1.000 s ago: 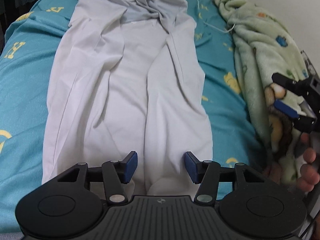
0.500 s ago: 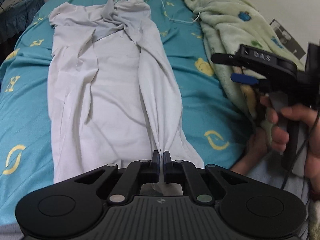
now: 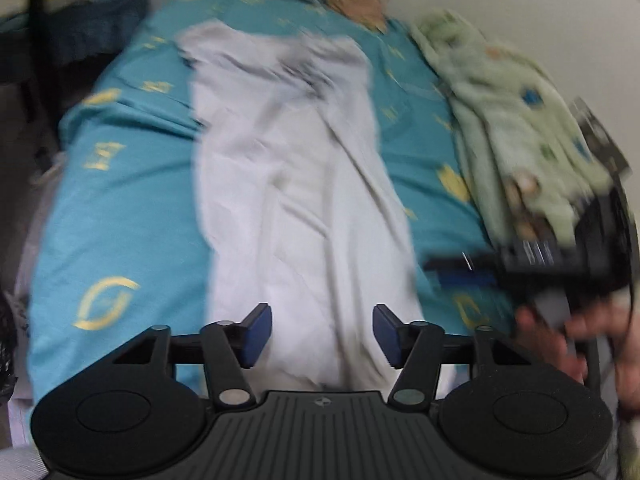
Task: Fold clothes
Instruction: 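Grasp the shirt hem with both grippers to fold it toward the collar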
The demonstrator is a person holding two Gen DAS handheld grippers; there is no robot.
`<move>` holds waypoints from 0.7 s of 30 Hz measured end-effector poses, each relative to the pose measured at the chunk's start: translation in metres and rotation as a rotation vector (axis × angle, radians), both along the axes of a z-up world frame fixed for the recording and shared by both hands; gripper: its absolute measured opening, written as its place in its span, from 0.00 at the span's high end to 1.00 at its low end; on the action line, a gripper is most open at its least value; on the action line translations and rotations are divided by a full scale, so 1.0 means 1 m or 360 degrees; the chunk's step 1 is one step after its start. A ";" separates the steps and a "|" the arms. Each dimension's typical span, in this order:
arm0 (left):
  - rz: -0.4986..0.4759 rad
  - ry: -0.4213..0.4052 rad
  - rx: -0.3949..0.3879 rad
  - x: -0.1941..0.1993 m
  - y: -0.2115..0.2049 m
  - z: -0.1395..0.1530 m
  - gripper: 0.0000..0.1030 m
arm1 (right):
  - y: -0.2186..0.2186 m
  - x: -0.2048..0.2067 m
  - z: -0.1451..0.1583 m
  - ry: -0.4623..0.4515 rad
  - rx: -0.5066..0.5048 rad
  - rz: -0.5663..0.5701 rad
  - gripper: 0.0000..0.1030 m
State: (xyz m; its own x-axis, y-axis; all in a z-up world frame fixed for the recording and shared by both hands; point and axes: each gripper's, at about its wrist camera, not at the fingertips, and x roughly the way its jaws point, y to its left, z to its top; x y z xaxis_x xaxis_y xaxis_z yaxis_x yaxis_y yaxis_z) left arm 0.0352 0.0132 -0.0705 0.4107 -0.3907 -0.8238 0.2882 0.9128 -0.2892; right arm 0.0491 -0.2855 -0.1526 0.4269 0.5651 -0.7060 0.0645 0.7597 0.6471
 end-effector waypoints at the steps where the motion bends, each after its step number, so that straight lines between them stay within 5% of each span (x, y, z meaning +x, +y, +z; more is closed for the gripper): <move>1: 0.0069 0.0000 -0.0013 0.008 0.010 -0.002 0.30 | 0.004 -0.002 -0.001 0.0020 0.0000 0.0031 0.20; 6: 0.0236 0.0163 0.0003 0.046 0.040 -0.026 0.28 | 0.024 -0.008 -0.010 0.0159 -0.0101 0.0176 0.20; 13: -0.0060 0.0646 0.0119 0.052 0.017 -0.069 0.34 | 0.054 -0.016 -0.014 0.0223 -0.0139 0.0342 0.22; 14: -0.0090 0.0721 0.0119 0.051 0.015 -0.074 0.38 | 0.058 -0.018 -0.014 0.0224 -0.0148 0.0363 0.26; 16: -0.0103 0.0728 0.0098 0.049 0.016 -0.073 0.70 | 0.061 -0.019 -0.013 0.0226 -0.0178 0.0362 0.35; 18: -0.0115 0.0732 0.0077 0.047 0.017 -0.072 0.88 | 0.064 -0.020 -0.012 0.0229 -0.0210 0.0355 0.51; 20: -0.0121 0.0704 0.0024 0.044 0.021 -0.066 0.91 | 0.064 -0.021 -0.009 0.0228 -0.0242 0.0357 0.77; 21: -0.0121 0.0671 -0.0020 0.042 0.024 -0.059 0.92 | 0.064 -0.022 -0.006 0.0223 -0.0237 0.0358 0.82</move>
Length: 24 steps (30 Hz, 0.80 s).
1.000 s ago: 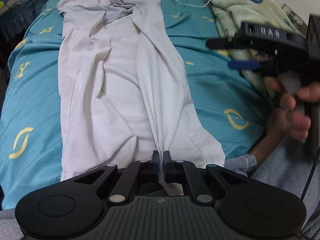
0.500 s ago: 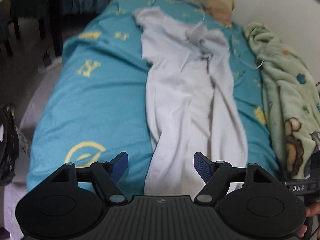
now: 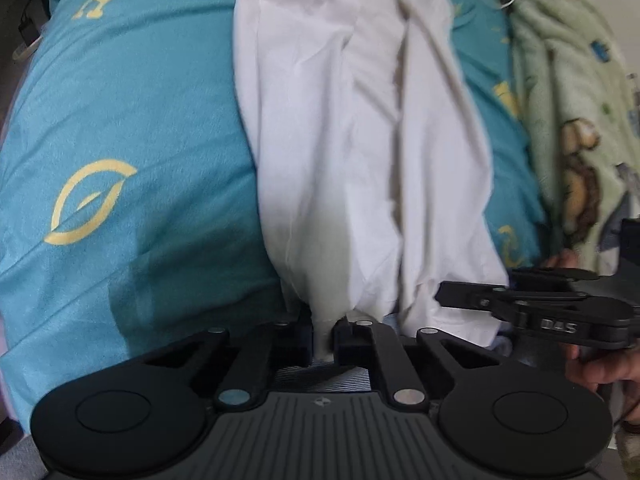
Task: Fold clothes
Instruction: 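Grasp the shirt hem with both grippers to fold it toward the collar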
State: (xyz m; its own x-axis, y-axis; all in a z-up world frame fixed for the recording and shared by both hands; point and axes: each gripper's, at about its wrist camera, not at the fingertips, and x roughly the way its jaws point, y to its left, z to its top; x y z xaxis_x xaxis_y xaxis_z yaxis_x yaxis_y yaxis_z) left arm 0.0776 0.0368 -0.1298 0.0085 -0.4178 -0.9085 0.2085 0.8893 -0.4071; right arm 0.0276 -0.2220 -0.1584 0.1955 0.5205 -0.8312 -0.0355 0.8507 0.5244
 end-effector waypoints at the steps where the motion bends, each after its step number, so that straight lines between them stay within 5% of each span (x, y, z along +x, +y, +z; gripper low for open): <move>1: 0.0019 -0.0032 -0.0044 -0.002 0.004 0.009 0.92 | -0.002 -0.001 0.006 -0.0008 0.0025 -0.0008 0.86; 12: 0.0236 -0.0456 -0.0417 -0.068 0.055 0.144 0.93 | -0.049 -0.047 0.108 -0.0353 0.0164 -0.0167 0.90; 16: 0.0225 -0.0494 -0.0476 -0.123 0.054 0.162 0.93 | -0.060 -0.087 0.125 -0.0434 0.0204 -0.0216 0.90; 24: 0.0183 -0.0453 -0.0522 -0.224 0.060 0.140 0.93 | -0.073 -0.172 0.106 -0.0481 0.0288 -0.0348 0.90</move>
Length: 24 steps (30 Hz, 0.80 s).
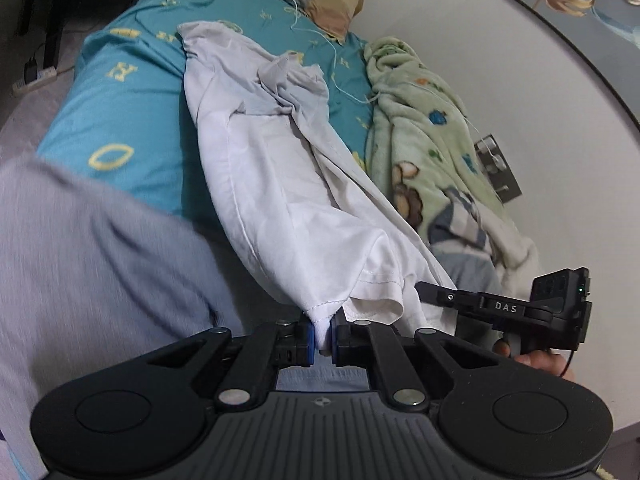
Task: Fold clothes
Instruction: 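Grasp the shirt hem with both grippers to fold it toward the collar, then lift the hem with both grippers and lay it over the collar, release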
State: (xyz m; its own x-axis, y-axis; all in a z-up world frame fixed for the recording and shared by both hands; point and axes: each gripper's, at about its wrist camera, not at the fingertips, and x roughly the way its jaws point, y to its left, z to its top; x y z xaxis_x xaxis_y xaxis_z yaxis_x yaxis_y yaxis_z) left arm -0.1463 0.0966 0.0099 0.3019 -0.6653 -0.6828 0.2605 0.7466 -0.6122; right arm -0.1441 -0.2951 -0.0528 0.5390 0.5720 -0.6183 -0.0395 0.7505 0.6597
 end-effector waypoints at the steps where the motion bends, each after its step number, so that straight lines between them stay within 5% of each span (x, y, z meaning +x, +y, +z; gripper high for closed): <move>1: 0.0004 -0.0011 -0.0010 -0.005 0.001 -0.001 0.93 | -0.002 -0.006 -0.002 -0.0008 0.0019 -0.0012 0.90; 13: 0.0120 -0.0127 -0.0076 0.015 0.004 0.013 0.93 | -0.016 0.019 0.008 -0.0112 0.0188 -0.0104 0.90; 24: 0.0208 -0.0379 -0.0032 0.144 -0.035 0.046 0.93 | -0.039 0.129 0.032 -0.0191 0.0188 -0.0237 0.89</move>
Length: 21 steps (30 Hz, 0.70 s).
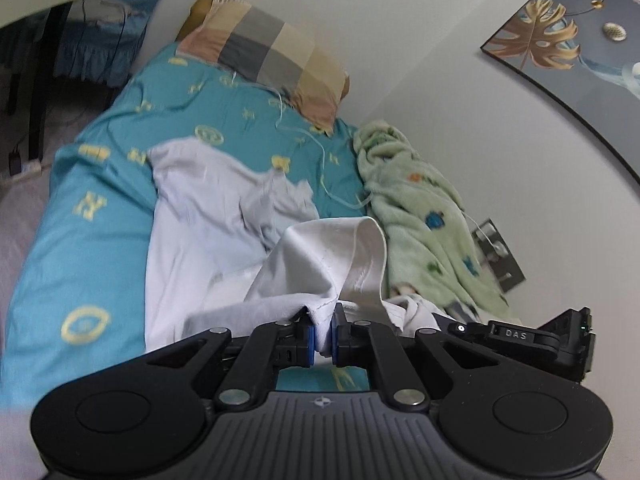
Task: Fold clothes
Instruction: 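Lift the hem with both grippers and lay it over the collar, release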
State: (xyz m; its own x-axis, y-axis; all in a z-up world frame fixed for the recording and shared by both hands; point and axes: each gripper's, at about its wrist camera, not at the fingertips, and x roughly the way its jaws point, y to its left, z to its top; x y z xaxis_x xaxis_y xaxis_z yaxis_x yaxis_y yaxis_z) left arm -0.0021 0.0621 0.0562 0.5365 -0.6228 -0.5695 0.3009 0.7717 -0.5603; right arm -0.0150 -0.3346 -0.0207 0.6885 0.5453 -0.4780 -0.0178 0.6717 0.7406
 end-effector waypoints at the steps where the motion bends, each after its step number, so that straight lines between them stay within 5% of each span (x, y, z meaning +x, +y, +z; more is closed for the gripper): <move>1: 0.0016 -0.0025 0.0012 0.015 -0.003 -0.001 0.93 | -0.001 0.012 0.000 -0.0004 -0.0015 -0.0010 0.89; 10: 0.0124 -0.0053 0.0070 0.154 -0.020 -0.057 0.93 | 0.004 0.133 -0.035 0.0046 -0.0198 -0.0066 0.89; 21: 0.0125 0.0169 0.0239 0.264 -0.024 -0.179 0.92 | 0.031 0.225 -0.128 0.0167 -0.0493 0.0027 0.89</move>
